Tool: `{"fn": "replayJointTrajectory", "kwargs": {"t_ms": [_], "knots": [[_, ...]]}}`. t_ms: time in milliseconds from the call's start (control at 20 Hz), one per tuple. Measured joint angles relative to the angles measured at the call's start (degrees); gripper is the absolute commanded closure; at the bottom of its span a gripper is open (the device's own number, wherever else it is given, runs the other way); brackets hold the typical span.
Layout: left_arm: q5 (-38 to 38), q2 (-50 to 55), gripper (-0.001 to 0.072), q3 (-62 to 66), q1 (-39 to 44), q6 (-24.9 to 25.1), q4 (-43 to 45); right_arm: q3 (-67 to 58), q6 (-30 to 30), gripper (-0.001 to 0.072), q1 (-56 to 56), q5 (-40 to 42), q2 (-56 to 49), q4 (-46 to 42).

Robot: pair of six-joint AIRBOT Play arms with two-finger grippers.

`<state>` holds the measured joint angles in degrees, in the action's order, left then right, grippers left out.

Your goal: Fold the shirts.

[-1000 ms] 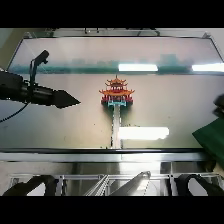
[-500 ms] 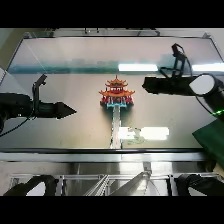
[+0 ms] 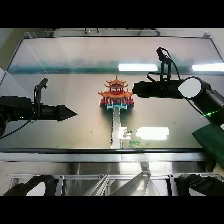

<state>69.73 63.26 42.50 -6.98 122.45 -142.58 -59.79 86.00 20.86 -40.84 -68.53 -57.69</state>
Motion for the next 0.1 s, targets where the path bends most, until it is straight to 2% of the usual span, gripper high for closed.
{"fn": "replayJointTrajectory", "kwargs": {"t_ms": [100], "knots": [[0.4, 0.0, 0.0684, 0.0, 0.0, 0.0, 0.0, 0.0, 0.0, 0.0692, 0.1, 0.0, 0.0, 0.1]]}}
